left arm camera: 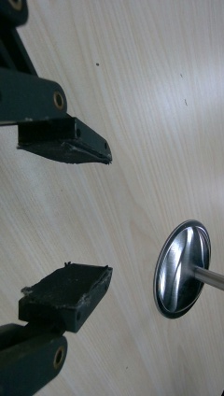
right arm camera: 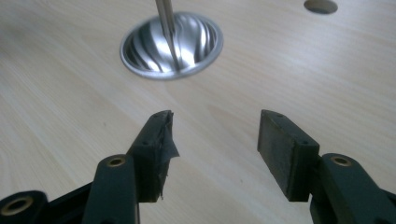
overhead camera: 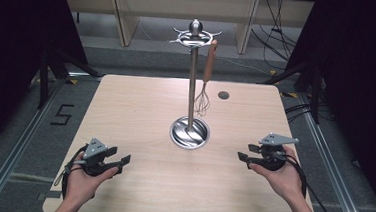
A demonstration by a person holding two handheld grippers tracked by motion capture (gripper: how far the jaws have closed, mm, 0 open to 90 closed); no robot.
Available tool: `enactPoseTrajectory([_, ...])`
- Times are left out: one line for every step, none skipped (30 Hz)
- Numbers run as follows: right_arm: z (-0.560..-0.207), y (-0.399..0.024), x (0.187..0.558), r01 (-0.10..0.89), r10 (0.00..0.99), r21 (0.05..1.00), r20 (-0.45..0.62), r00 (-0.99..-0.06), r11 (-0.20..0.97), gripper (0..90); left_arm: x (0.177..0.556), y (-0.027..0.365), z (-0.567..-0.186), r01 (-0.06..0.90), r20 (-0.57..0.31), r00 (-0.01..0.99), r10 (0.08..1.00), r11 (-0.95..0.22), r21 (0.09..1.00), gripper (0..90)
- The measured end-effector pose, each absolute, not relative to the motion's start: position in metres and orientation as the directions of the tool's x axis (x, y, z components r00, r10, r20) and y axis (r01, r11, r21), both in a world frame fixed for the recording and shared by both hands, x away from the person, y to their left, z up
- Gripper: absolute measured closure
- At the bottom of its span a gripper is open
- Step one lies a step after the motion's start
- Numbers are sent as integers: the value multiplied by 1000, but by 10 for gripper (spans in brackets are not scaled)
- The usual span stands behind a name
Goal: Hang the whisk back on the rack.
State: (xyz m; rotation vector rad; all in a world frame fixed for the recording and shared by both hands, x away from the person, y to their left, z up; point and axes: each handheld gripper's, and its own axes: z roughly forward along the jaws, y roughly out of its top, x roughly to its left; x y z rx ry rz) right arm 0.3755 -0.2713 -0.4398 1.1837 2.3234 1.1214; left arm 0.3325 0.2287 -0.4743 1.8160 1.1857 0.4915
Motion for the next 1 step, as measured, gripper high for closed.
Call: enactPoseTrajectory([-442,-273,375,570,796,753,102,-596,330,468,333,228,-475,524,-137,465,875,-147,839,372])
